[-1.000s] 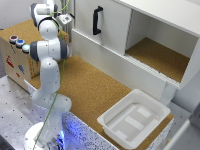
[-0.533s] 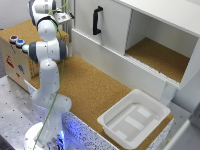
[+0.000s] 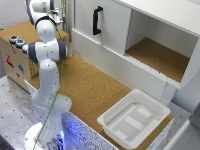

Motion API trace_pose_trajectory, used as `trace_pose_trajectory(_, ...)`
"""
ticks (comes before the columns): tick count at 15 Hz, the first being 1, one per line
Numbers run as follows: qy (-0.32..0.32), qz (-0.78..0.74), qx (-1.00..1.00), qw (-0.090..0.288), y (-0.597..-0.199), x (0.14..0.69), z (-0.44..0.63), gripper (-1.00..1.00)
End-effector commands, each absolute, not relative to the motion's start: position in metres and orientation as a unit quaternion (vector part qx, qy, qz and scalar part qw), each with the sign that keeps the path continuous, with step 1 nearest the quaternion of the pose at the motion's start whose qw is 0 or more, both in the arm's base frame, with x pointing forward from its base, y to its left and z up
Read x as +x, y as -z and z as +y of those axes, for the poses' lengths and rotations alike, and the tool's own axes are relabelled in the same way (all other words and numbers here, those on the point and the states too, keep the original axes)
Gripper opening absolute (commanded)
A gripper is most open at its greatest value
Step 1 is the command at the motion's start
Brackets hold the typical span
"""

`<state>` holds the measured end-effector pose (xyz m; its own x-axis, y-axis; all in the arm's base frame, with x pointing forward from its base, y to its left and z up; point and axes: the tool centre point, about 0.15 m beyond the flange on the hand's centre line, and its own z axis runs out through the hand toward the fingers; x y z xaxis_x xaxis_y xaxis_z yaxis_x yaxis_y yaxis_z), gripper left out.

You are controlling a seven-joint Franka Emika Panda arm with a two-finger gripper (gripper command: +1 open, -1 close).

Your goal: Rotate the pink block towards the right

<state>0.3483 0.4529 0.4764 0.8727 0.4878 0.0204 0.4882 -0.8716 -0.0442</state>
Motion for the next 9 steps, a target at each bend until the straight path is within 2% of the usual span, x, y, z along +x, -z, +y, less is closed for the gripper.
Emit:
trace_pose_trajectory(1, 0.014, -0.127, -0.991, 0.026, -0.449, 0.360, 0.469, -1.00)
trace_pose_trajectory(2, 0.014, -0.097, -0.995, 0.027, -0.440, 0.363, 0.465, -1.00)
trace_pose_trajectory(3, 0.052, -0.085, -0.995, -0.006, -0.441, 0.366, 0.465, -1.00)
trace_pose_trajectory(5, 0.100, -0.028, -0.994, -0.018, -0.442, 0.376, 0.454, -1.00)
trace_pose_trajectory(8, 0.102, 0.005, -0.995, -0.005, -0.447, 0.389, 0.449, -1.00)
trace_pose_trajectory(9, 0.094, -0.010, -0.996, 0.001, -0.449, 0.390, 0.452, 1.00)
